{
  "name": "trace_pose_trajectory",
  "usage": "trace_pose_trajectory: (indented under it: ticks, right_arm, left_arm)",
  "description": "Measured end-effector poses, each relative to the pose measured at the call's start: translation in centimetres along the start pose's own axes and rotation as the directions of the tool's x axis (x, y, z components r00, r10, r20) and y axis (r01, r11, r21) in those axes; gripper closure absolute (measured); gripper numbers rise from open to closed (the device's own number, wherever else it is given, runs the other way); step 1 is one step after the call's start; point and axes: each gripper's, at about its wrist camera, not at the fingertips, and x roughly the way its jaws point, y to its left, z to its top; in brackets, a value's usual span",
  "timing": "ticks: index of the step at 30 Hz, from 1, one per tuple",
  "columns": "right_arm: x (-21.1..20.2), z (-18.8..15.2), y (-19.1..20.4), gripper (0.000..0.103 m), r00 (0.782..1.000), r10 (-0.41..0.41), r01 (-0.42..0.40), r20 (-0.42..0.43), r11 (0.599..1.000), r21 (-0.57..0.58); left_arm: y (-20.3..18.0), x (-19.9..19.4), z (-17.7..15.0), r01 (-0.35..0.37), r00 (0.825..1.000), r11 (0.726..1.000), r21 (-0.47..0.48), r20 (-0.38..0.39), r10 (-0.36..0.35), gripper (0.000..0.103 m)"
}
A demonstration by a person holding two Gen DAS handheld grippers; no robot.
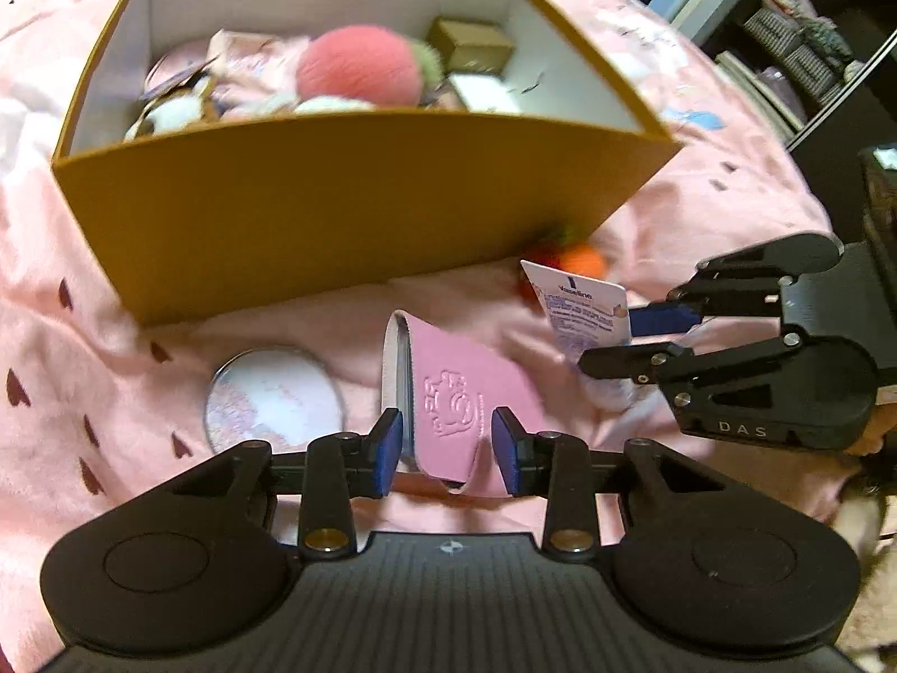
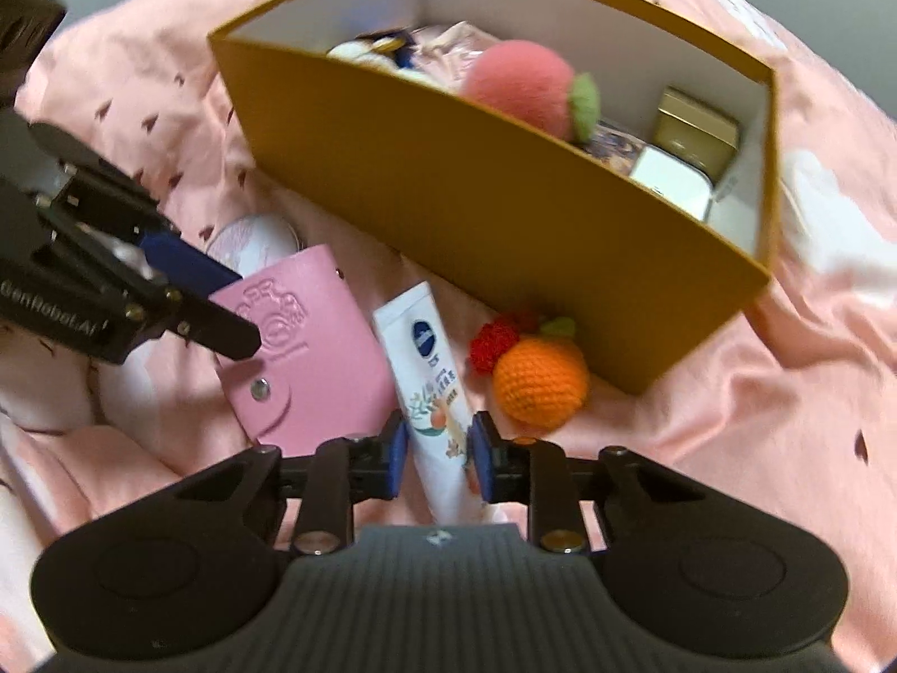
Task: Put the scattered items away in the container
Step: 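Grasp the pink card holder with the left gripper while the right grasps the lotion tube, then lift the card holder and lotion tube up over the cardboard box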
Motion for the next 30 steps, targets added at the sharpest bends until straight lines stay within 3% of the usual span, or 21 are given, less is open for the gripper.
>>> trace_pose_trajectory:
  ticks: [4, 9, 14, 21, 30]
  right_arm:
    - [-0.6, -0.2, -0.6, 0.082, 0.998, 0.061, -0.063, 0.026, 0.992, 0.107]
    - [-1.9, -0.3, -1.2, 0.083, 0.988, 0.135, -0.148, 0.075, 0.967, 0.209]
    - [-1.7, -0.8, -0.5, 0.083, 0.999, 0.025, -0.033, 0.046, 0.984, 0.176]
    - [-2.2, -2.5, -1.3, 0.084, 0.998, 0.028, -0.039, 0.049, 0.969, 0.245]
    - [-2.9, -4.1, -1.5, 0.084, 0.997, 0.003, -0.022, 0.071, 0.963, 0.268]
  left_arm:
    - [-1.3, -0.5, 0.2, 0.041, 0.999, 0.999, 0.028, 0.033, -0.042, 0.071]
    - [-4.3, -1.0, 0.0, 0.071, 0.996, 0.989, 0.128, 0.047, -0.078, 0.077]
    - [-6.6, -0.8, -0.6, 0.142, 0.989, 0.972, 0.190, 0.023, -0.149, 0.080]
    - [-9.4, 0.8, -1.3, 0.212, 0.977, 0.944, 0.251, -0.046, -0.208, 0.080]
    - [-10.0, 0.4, -1.6, 0.180, 0.984, 0.950, 0.257, -0.035, -0.177, 0.080]
